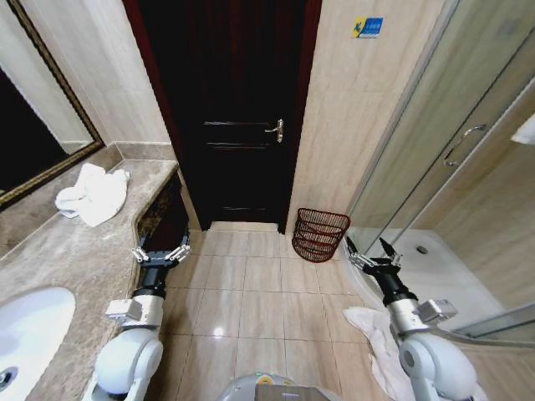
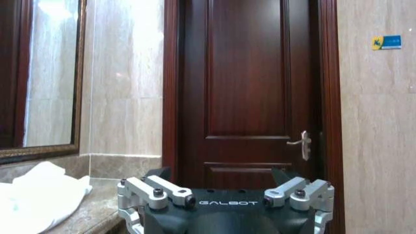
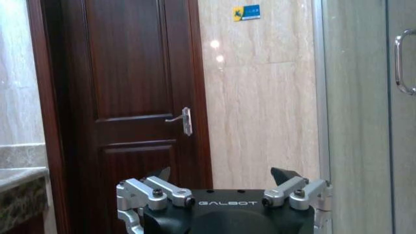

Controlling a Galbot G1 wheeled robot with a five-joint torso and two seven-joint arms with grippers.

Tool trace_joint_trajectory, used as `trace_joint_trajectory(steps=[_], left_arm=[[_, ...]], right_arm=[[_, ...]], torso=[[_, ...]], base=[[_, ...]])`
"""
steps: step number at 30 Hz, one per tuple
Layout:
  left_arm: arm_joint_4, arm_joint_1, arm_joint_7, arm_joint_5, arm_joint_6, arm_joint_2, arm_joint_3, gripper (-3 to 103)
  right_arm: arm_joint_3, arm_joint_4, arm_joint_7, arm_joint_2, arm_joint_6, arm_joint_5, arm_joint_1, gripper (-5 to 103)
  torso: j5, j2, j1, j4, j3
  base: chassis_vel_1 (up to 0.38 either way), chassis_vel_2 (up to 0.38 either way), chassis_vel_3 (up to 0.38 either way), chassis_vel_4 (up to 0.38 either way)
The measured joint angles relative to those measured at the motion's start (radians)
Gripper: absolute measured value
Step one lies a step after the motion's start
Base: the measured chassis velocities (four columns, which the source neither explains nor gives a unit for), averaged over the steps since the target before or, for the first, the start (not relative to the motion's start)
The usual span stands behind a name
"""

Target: Discard the used towel into the hamper.

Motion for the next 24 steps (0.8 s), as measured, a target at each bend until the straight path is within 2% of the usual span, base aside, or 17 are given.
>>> trace_joint_trajectory(steps=[9, 14, 24], left_arm=[[0.002, -0.009, -0.003, -0.005, 0.006, -0.004, -0.001, 100], [0.004, -0.013, -0.002, 0.002, 0.006, -0.009, 0.006, 100], [-0.015, -0.014, 0.016, -0.021, 0.015, -0.015, 0.012, 100]], right_arm=[[-0.010, -0.022, -0.001, -0.006, -0.001, -0.015, 0.020, 100], [-0.006, -0.020, -0.026, -0.009, 0.000, 0.018, 0.016, 100], [-0.005, -0.021, -0.027, -0.010, 0.007, 0.013, 0.015, 100]], torso=[[0.0000, 0.000, 0.000, 0.0000, 0.000], [0.0000, 0.000, 0.000, 0.0000, 0.000], [0.0000, 0.000, 0.000, 0.0000, 0.000]], base=[[0.000, 0.000, 0.000, 0.000], [0.000, 0.000, 0.000, 0.000], [0.000, 0.000, 0.000, 0.000]])
